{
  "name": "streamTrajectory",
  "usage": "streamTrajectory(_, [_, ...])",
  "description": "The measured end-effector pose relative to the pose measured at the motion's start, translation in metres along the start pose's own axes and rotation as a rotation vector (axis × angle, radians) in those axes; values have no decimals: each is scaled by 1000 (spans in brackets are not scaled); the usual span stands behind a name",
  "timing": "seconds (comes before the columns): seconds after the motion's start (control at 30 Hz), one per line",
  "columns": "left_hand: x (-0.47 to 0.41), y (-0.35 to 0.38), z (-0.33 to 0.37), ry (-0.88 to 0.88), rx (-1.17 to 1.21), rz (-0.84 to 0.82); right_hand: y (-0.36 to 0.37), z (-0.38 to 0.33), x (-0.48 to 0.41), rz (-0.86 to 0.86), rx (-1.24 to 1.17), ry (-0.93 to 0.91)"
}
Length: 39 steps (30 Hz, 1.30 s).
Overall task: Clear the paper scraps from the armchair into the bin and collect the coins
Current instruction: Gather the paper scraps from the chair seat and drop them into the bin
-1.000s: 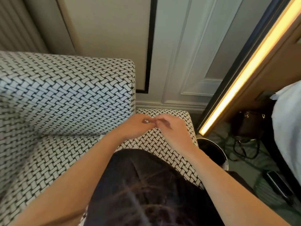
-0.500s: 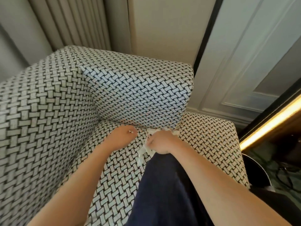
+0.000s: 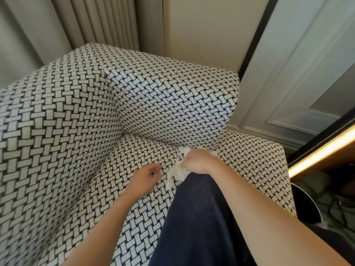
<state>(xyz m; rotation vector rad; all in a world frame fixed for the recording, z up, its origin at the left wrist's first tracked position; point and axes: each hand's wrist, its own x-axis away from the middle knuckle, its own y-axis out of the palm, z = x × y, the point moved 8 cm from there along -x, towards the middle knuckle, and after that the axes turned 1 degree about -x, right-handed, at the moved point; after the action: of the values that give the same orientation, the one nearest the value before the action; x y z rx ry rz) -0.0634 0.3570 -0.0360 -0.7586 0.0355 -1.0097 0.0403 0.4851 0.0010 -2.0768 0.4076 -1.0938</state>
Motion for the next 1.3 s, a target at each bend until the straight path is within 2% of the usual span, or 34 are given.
streamTrajectory(0.3, [-8,22,14,-11,-101,87,-50,-2,47,628,-181,-185])
streamTrajectory(0.5, [-23,41,31,4,-245,55,-61,5,72,872,-240,-206])
streamTrajectory(0.6, [-28,44,34,-21,-267,70,-61,4,78,942,-238,-250])
streamTrajectory(0.87, [-25,32,30,-51,-142,162,-63,8,75,1013,-263,-288])
streamTrajectory(1.17, [-26,-14,54,18,-70,259,-65,40,82,1152,-580,-254])
streamTrajectory(1.3, [-23,-30,79,76,-18,267,-64,59,86,1136,-653,-257])
